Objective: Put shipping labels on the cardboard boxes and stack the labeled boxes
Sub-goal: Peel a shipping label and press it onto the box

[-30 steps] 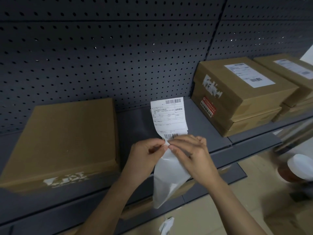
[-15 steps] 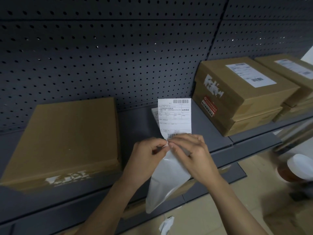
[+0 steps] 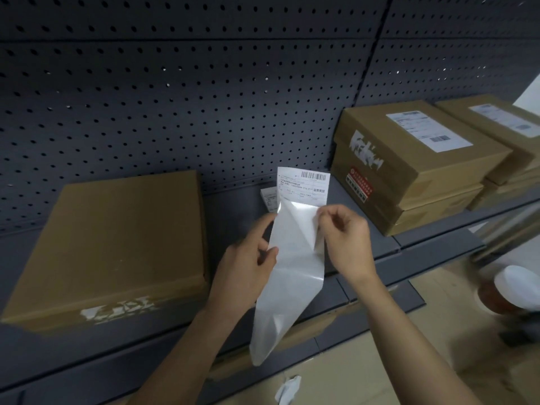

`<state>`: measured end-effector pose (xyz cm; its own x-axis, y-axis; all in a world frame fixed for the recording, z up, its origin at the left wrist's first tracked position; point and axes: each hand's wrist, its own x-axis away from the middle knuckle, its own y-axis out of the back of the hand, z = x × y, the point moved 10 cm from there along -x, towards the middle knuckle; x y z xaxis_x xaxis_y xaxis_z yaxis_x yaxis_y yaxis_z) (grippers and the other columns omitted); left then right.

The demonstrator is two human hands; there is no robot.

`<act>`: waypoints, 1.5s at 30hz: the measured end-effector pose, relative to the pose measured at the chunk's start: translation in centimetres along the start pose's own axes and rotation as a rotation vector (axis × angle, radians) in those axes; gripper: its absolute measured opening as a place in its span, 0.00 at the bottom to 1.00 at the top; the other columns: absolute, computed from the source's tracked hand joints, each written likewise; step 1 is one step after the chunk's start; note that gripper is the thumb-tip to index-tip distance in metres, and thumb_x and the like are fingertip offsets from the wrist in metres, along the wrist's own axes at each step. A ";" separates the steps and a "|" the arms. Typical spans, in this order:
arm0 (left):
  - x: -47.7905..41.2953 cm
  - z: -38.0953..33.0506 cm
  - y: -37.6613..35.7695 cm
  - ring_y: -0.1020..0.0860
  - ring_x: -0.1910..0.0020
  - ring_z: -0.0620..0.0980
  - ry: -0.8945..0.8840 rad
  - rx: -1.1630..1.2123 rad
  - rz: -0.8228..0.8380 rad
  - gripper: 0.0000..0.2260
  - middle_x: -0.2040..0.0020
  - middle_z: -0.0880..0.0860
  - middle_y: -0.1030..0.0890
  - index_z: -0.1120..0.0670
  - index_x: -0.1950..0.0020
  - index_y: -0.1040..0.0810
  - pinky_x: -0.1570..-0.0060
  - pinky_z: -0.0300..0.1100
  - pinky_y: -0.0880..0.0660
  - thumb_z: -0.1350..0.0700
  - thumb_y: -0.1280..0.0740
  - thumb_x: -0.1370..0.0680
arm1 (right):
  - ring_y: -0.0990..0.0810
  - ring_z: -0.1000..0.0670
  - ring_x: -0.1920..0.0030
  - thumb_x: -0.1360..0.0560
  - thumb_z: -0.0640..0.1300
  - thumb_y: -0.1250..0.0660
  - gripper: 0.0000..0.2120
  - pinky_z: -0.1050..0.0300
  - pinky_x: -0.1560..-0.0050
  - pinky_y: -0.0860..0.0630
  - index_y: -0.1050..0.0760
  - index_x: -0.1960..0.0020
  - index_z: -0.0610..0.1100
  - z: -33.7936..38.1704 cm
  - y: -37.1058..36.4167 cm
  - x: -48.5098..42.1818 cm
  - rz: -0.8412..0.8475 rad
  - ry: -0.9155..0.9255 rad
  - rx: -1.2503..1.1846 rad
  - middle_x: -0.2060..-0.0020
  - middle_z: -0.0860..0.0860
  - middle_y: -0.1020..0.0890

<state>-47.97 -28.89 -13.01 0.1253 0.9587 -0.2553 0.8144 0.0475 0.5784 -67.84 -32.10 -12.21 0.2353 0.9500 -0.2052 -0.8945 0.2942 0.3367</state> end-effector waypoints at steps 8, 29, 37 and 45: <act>0.2 -0.3 -1.2 0.26 0.64 0.44 -0.080 -0.208 0.112 0.21 0.57 0.47 0.28 0.42 0.25 0.34 0.64 0.43 0.22 0.55 0.39 0.18 | 0.28 0.62 0.74 0.22 0.37 0.35 0.11 0.71 0.70 0.32 0.23 0.62 0.37 0.4 1.8 -2.7 -0.080 -0.068 -0.067 0.73 0.55 0.22; 0.3 2.1 -1.3 0.27 0.62 0.40 0.067 -0.056 0.111 0.19 0.59 0.42 0.30 0.43 0.28 0.29 0.60 0.29 0.31 0.58 0.40 0.17 | 0.29 0.57 0.66 0.20 0.42 0.35 0.14 0.71 0.64 0.31 0.22 0.57 0.32 2.1 4.6 -4.9 -0.152 -0.091 -0.184 0.67 0.50 0.25; 0.9 4.1 -2.0 0.21 0.45 0.48 0.204 -0.130 0.210 0.18 0.33 0.49 0.23 0.47 0.27 0.29 0.48 0.36 0.24 0.57 0.43 0.17 | 0.32 0.61 0.71 0.20 0.42 0.35 0.17 0.71 0.67 0.34 0.29 0.68 0.46 5.0 4.7 -6.2 -0.157 -0.062 -0.118 0.72 0.56 0.29; 1.0 5.1 -2.4 0.20 0.45 0.50 0.270 -0.208 0.243 0.18 0.32 0.51 0.24 0.50 0.27 0.29 0.46 0.43 0.21 0.58 0.43 0.17 | 0.26 0.58 0.61 0.20 0.44 0.35 0.11 0.62 0.53 0.28 0.21 0.55 0.38 7.7 6.3 -6.8 -0.224 -0.021 -0.169 0.64 0.53 0.22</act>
<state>-46.91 -29.46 -18.67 0.1239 0.9868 0.1039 0.6445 -0.1597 0.7478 -72.17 -35.85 -1.61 0.4400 0.8659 -0.2378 -0.8697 0.4769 0.1272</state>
